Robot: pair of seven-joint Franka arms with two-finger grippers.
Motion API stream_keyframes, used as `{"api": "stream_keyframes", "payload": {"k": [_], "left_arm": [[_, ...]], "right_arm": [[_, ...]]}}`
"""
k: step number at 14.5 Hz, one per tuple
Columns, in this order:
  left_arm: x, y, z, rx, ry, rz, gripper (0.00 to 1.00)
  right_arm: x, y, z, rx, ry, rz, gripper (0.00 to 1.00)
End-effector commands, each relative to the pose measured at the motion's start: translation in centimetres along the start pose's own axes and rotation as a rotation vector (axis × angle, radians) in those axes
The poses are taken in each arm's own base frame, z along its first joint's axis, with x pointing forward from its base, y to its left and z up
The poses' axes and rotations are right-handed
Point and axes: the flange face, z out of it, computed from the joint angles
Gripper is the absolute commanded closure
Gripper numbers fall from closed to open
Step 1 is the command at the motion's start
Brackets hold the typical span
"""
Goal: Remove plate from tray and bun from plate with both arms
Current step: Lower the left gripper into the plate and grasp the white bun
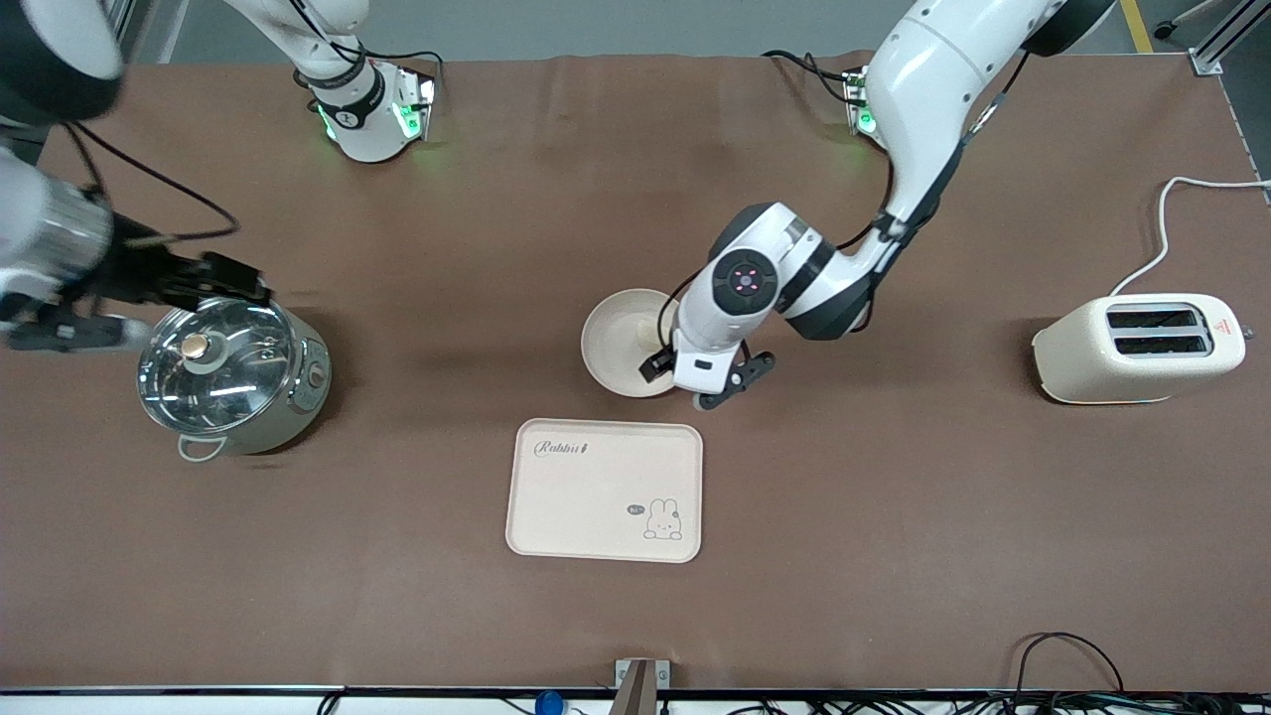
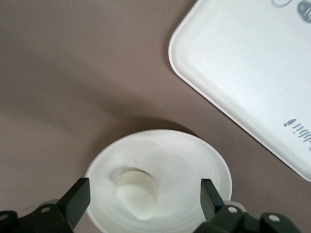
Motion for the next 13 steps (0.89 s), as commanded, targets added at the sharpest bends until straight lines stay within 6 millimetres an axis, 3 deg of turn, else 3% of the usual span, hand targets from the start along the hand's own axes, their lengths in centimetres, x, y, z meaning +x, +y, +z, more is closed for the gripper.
{"api": "stream_keyframes", "payload": {"k": [1, 4, 8, 13], "left_arm": [[-1.6, 1.8, 2.4, 0.005, 0.027, -0.045, 0.02], [-2.9, 1.8, 5.0, 0.021, 0.043, -0.080, 0.08], [-4.0, 1.4, 7.3, 0.052, 0.072, -0.149, 0.15], [-4.7, 1.3, 7.8, 0.069, 0.090, -0.204, 0.24]], "right_arm": [[-1.7, 3.8, -4.3, -0.112, 0.061, -0.016, 0.00], [-2.8, 5.3, -6.3, -0.167, 0.097, 0.010, 0.00], [-2.9, 5.4, -6.8, -0.249, 0.109, 0.012, 0.00], [-2.9, 5.4, -7.0, -0.256, 0.110, 0.017, 0.00]]}}
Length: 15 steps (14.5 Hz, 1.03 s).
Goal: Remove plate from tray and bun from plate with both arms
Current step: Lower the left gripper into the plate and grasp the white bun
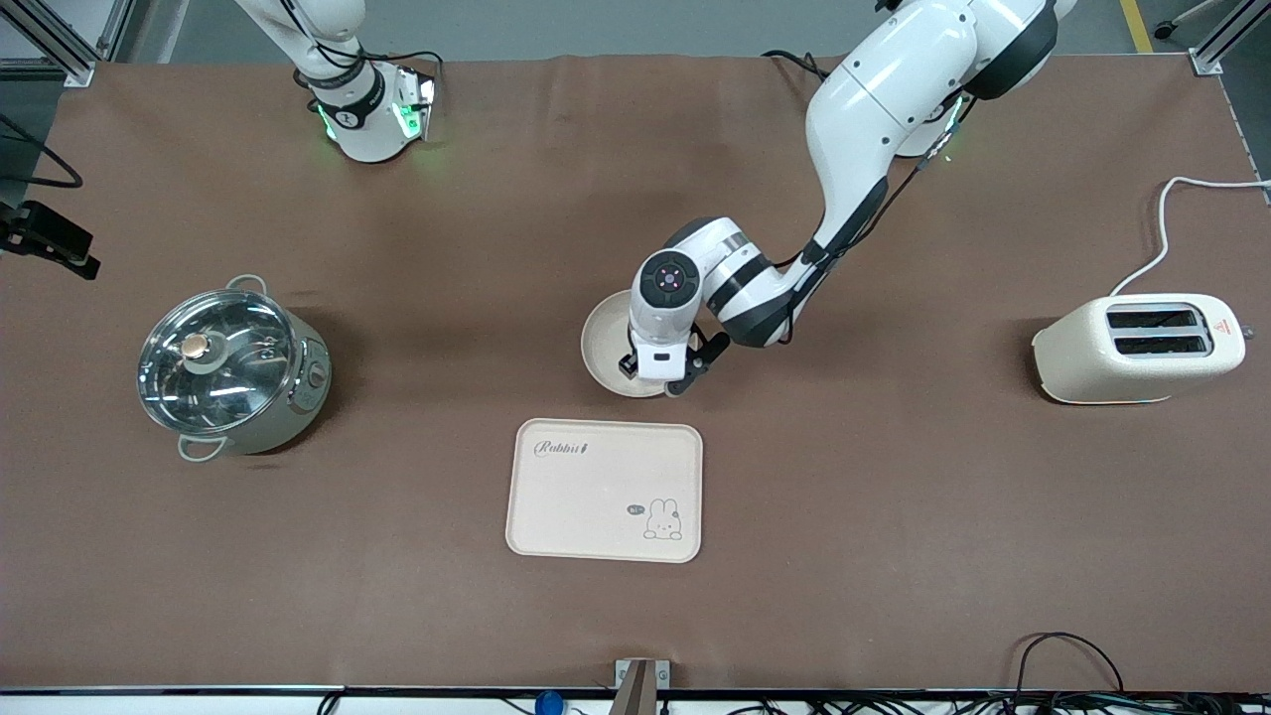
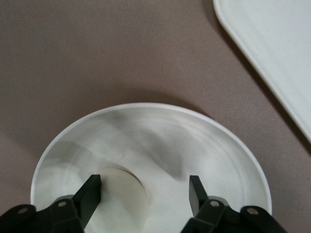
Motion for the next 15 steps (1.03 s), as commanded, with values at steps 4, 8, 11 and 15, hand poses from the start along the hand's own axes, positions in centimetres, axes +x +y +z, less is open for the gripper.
{"api": "stream_keyframes", "payload": {"k": [4, 8, 11, 15], "left_arm": [[-2.3, -0.6, 1.0, 0.075, 0.038, -0.031, 0.52], [-2.3, -0.6, 0.8, 0.077, 0.038, -0.051, 0.91], [-2.0, -0.4, 0.1, 0.066, 0.039, -0.054, 0.99], [-1.1, -0.5, -1.5, 0.092, 0.059, -0.056, 1.00]], "right_arm": [[-0.3, 0.5, -0.3, -0.016, 0.004, 0.005, 0.00], [-0.3, 0.0, -0.5, -0.011, 0.004, 0.007, 0.00], [-0.3, -0.3, -0.6, -0.011, 0.005, 0.002, 0.00], [-0.3, 0.1, -0.4, -0.011, 0.003, 0.007, 0.00]]}}
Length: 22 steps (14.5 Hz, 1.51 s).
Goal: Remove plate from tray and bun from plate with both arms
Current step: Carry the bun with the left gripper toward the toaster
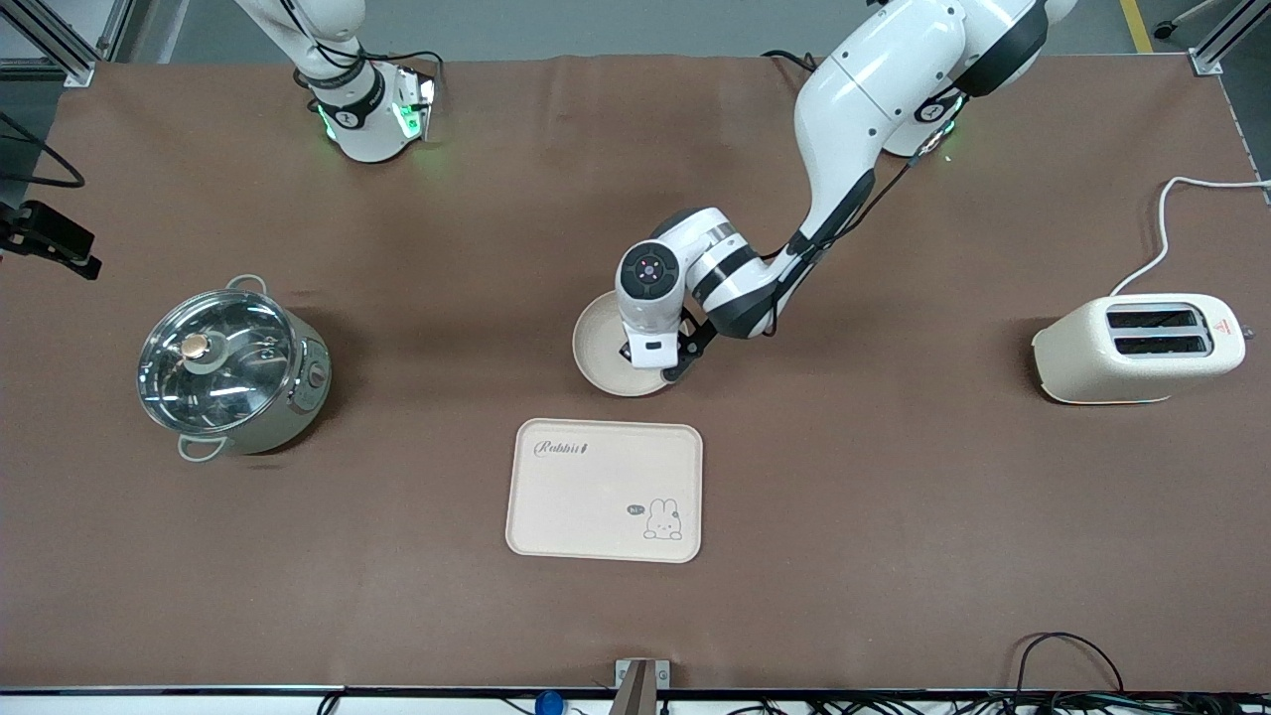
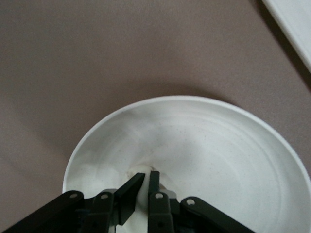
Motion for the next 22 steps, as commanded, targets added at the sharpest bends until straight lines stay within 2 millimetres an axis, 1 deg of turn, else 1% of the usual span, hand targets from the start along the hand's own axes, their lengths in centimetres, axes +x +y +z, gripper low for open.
{"api": "stream_keyframes", "payload": {"k": [1, 3, 4, 5, 6, 7, 9, 10, 12, 13, 14, 15, 16, 18, 19, 21, 22], "left_arm": [[1.0, 0.2, -3.2, 0.010, 0.046, -0.011, 1.00], [2.4, 0.6, -6.8, 0.022, 0.063, -0.031, 1.00], [3.6, 0.7, -8.6, 0.026, 0.067, -0.035, 1.00], [5.1, 0.7, -9.7, 0.037, 0.066, -0.033, 1.00], [6.9, 0.6, -11.3, 0.022, 0.068, -0.033, 1.00], [10.2, 0.4, -12.8, 0.004, 0.074, -0.030, 1.00], [16.8, -0.4, -13.4, 0.002, 0.069, -0.011, 1.00], [20.9, -1.2, -13.5, 0.006, 0.080, 0.001, 1.00], [28.9, -3.4, -12.5, 0.040, 0.127, 0.028, 1.00], [32.5, -4.6, -11.1, 0.069, 0.144, 0.051, 1.00], [35.7, -5.7, -9.7, 0.081, 0.143, 0.043, 0.99], [39.5, -7.2, -8.0, 0.087, 0.123, 0.011, 0.99], [41.4, -7.8, -7.5, 0.063, 0.121, 0.024, 0.98], [43.1, -8.5, -5.7, 0.059, 0.108, 0.036, 0.96], [43.4, -8.7, -4.9, 0.066, 0.095, 0.031, 0.95], [43.8, -9.1, -3.1, 0.084, 0.077, 0.033, 0.84], [43.9, -9.1, -2.3, 0.092, 0.070, 0.034, 0.71]], "right_arm": [[-0.3, 0.3, -0.4, -0.011, 0.001, 0.010, 0.00], [-0.4, 0.2, -0.4, -0.009, -0.002, 0.013, 0.00], [-0.4, 0.1, -0.4, -0.009, -0.001, 0.011, 0.00], [-0.4, 0.1, -0.4, -0.009, -0.003, 0.011, 0.00], [-0.4, 0.0, -0.4, -0.009, -0.001, 0.011, 0.00], [-0.4, 0.0, -0.4, -0.009, -0.001, 0.011, 0.00], [-0.4, 0.3, -0.4, -0.009, -0.002, 0.014, 0.00], [-0.4, 0.2, -0.4, -0.009, -0.002, 0.014, 0.00], [-0.5, 0.2, -0.3, -0.009, -0.011, 0.014, 0.00], [-0.4, 0.0, -0.3, -0.007, -0.010, 0.011, 0.00], [-0.4, -0.2, -0.3, -0.007, -0.010, 0.008, 0.00], [-0.4, -0.4, -0.3, -0.007, -0.010, 0.005, 0.00], [-0.4, -0.4, -0.3, -0.007, -0.011, 0.005, 0.00], [-0.3, -0.4, -0.3, -0.007, -0.007, 0.005, 0.00], [-0.4, -0.5, -0.3, -0.007, -0.009, 0.003, 0.00], [-0.3, -0.6, -0.3, -0.005, -0.006, 0.002, 0.00], [-0.3, -0.6, -0.4, -0.005, -0.003, 0.002, 0.00]]}}
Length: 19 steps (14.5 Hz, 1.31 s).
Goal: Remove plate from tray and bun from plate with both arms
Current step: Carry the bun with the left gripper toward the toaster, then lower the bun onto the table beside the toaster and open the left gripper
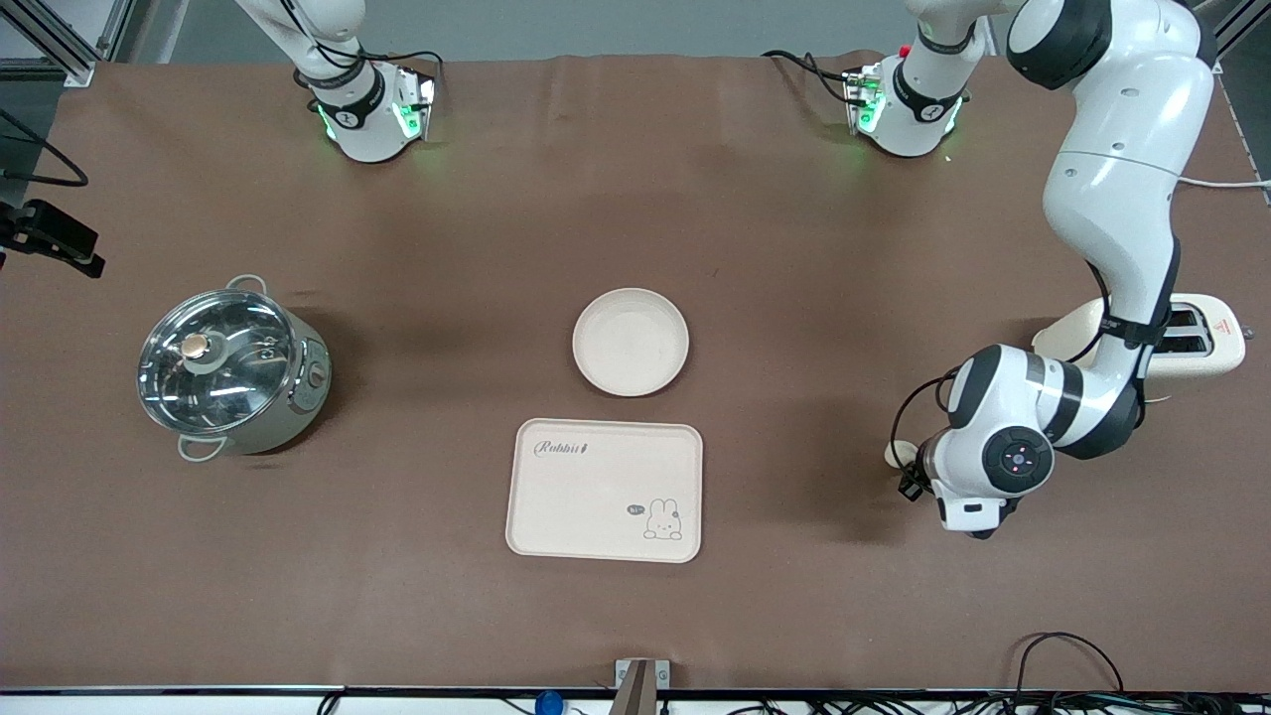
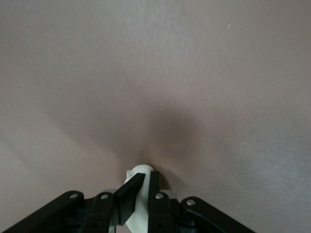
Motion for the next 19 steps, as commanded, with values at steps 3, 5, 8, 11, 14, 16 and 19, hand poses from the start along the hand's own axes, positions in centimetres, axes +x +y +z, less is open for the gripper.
{"api": "stream_keyframes", "payload": {"k": [3, 5, 8, 11, 14, 16, 19], "left_arm": [[0.6, -0.2, -1.7, -0.009, 0.036, 0.000, 0.00], [0.7, -0.5, -6.3, -0.047, 0.077, 0.016, 0.00], [-0.2, -1.5, -12.1, -0.056, 0.112, 0.077, 0.00], [-1.2, -2.6, -17.5, -0.075, 0.155, 0.162, 0.00], [-2.4, -4.9, -23.5, -0.068, 0.190, 0.310, 0.00], [-2.5, -7.2, -27.5, -0.086, 0.208, 0.392, 0.00], [-2.8, -11.8, -33.4, -0.102, 0.217, 0.537, 0.00]], "right_arm": [[-0.3, -0.4, -0.4, -0.006, 0.003, 0.003, 0.00], [-0.3, -1.1, -0.4, -0.005, -0.002, -0.009, 0.00], [-0.3, -1.2, -0.4, -0.005, 0.000, -0.011, 0.00], [-0.2, -1.2, -0.4, -0.005, 0.002, -0.011, 0.00], [-0.2, -0.9, -0.3, -0.005, 0.000, -0.008, 0.00], [-0.3, -0.9, -0.3, -0.005, -0.003, -0.006, 0.00], [-0.3, -0.9, -0.2, -0.005, -0.005, -0.008, 0.00]]}}
